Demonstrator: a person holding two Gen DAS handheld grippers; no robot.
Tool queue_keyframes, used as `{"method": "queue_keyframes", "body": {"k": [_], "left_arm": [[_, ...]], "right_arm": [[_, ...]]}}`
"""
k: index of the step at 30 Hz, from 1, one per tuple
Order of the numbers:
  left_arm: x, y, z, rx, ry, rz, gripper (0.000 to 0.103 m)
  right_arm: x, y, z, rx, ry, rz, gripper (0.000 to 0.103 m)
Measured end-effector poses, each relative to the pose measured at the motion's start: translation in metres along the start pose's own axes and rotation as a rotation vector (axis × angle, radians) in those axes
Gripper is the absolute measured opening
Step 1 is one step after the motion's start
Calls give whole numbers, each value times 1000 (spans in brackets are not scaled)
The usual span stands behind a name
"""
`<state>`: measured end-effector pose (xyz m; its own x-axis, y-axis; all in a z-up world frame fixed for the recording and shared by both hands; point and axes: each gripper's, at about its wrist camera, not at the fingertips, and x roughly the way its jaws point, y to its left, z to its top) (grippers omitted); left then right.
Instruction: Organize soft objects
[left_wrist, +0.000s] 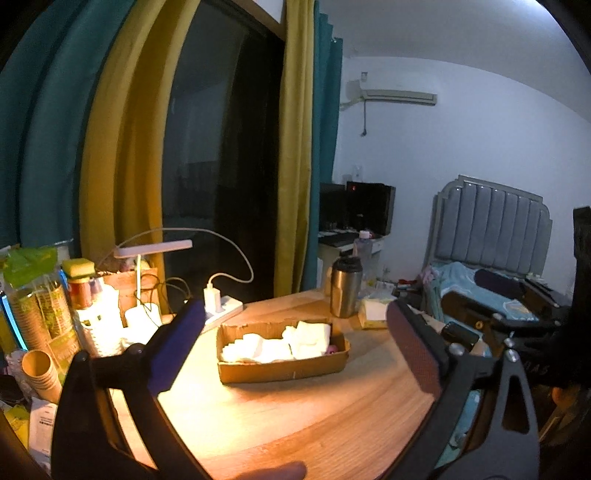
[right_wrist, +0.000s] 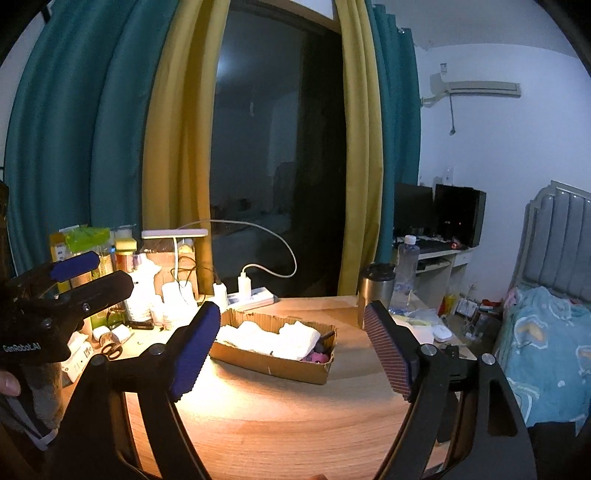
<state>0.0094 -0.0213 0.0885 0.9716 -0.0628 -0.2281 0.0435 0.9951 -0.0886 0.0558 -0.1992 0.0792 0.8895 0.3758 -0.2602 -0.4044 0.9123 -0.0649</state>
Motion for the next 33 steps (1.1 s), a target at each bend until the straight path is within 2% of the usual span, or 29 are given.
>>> {"method": "queue_keyframes", "body": {"k": [33], "left_arm": [[-8, -7, 1, 14, -15, 8, 99]], "right_arm": [[-5, -2, -1, 10, 1, 7, 83]]}}
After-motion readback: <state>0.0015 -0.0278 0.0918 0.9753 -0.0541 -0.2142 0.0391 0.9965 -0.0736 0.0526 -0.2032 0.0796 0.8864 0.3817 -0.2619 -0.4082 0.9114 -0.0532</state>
